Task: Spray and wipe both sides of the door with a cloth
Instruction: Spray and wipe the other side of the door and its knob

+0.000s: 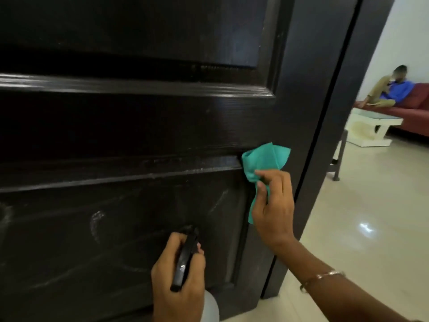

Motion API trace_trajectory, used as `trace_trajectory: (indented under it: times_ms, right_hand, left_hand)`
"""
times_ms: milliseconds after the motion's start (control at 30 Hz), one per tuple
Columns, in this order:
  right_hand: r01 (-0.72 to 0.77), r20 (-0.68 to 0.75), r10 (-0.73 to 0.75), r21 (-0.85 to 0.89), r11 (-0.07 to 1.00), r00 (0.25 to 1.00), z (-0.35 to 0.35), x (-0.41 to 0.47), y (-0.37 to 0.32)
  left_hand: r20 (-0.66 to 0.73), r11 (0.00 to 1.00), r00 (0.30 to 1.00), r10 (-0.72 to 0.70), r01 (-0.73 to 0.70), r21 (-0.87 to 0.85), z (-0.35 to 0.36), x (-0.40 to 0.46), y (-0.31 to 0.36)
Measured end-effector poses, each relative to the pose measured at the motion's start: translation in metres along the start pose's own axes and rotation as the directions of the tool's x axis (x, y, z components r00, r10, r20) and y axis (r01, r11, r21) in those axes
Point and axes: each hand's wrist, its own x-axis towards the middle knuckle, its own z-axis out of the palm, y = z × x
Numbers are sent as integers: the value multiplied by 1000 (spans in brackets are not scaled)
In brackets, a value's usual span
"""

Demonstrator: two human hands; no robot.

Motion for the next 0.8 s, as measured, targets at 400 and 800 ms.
trace_trajectory:
  times_ms: [400, 800]
  right_hand:
    - [615, 253, -648, 205, 762, 718, 95, -30, -154]
    - [159, -6, -163, 235, 959, 987, 63, -6, -92]
  left_hand:
    - [-267, 995, 963, -38, 63, 82, -101, -16, -19]
    - [-358, 991, 931, -69, 104, 79, -144, -42, -46]
